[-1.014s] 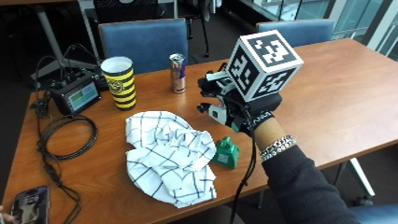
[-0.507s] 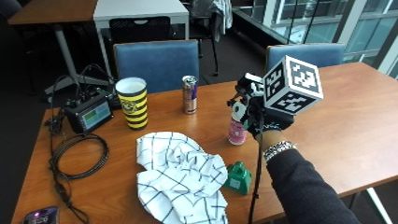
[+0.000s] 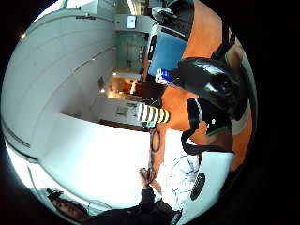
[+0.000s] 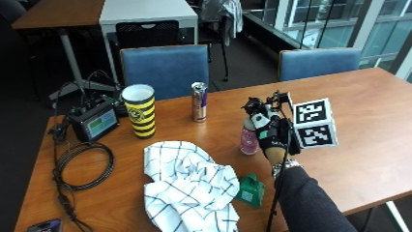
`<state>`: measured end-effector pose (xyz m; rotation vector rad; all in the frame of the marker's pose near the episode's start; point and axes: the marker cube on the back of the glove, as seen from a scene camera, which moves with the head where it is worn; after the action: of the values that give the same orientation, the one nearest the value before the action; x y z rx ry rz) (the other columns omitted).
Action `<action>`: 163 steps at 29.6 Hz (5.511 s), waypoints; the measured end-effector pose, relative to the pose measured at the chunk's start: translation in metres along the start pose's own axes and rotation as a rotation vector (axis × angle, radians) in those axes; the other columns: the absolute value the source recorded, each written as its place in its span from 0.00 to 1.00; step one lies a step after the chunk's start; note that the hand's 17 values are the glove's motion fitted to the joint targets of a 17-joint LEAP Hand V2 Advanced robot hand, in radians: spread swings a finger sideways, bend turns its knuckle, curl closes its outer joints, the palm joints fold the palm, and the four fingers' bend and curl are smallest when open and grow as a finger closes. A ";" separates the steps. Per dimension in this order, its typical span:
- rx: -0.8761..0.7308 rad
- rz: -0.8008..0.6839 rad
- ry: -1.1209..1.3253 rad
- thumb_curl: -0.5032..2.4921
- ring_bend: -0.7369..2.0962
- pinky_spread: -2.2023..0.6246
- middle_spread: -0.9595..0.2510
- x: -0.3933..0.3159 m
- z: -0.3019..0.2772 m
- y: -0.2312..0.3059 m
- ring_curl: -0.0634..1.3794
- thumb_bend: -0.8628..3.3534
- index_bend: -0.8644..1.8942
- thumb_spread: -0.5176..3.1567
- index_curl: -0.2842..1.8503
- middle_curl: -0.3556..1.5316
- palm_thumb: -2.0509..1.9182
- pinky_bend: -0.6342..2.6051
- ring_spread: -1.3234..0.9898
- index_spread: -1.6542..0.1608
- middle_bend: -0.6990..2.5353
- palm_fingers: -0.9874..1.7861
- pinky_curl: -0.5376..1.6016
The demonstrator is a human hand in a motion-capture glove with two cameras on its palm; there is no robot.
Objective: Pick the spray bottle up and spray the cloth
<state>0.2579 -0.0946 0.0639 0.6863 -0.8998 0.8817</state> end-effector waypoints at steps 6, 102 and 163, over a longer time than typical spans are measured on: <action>-0.024 -0.093 -0.061 0.32 0.38 0.81 0.63 -0.003 0.002 -0.005 0.30 0.22 0.43 0.45 0.32 0.41 0.74 0.23 0.50 0.74 0.29 0.71 0.37; -1.095 -0.604 1.406 0.30 0.43 0.70 0.60 -0.055 0.082 0.118 0.38 0.21 0.38 0.55 0.39 0.49 0.73 0.32 0.48 0.74 0.38 0.81 0.44; -0.590 -0.498 -0.326 0.29 0.37 0.78 0.61 -0.162 0.163 0.118 0.35 0.21 0.40 0.56 0.41 0.49 0.75 0.24 0.48 0.75 0.38 0.75 0.37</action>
<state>0.0413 -0.2267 0.0138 0.5023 -1.1438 0.0404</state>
